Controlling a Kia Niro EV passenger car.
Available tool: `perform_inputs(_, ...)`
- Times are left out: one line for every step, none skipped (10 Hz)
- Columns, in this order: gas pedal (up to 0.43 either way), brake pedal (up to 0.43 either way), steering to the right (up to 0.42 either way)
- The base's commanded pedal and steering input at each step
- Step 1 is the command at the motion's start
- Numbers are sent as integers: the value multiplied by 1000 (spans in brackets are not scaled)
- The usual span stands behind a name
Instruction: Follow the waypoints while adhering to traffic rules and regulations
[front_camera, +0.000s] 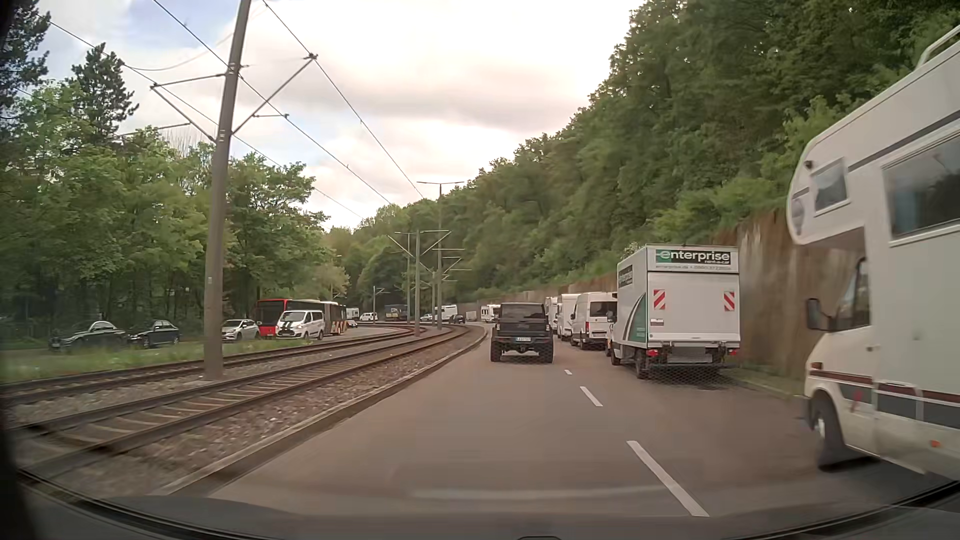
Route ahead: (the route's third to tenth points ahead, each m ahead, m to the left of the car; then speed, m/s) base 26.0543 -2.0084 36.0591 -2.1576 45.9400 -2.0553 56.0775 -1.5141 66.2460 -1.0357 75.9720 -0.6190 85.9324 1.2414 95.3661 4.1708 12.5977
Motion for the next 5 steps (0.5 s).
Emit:
perform_inputs(28, 0, 16)
perform_inputs(28, 0, 12)
perform_inputs(28, 0, 11)
perform_inputs(20, 0, 10)
perform_inputs(20, 0, 9)
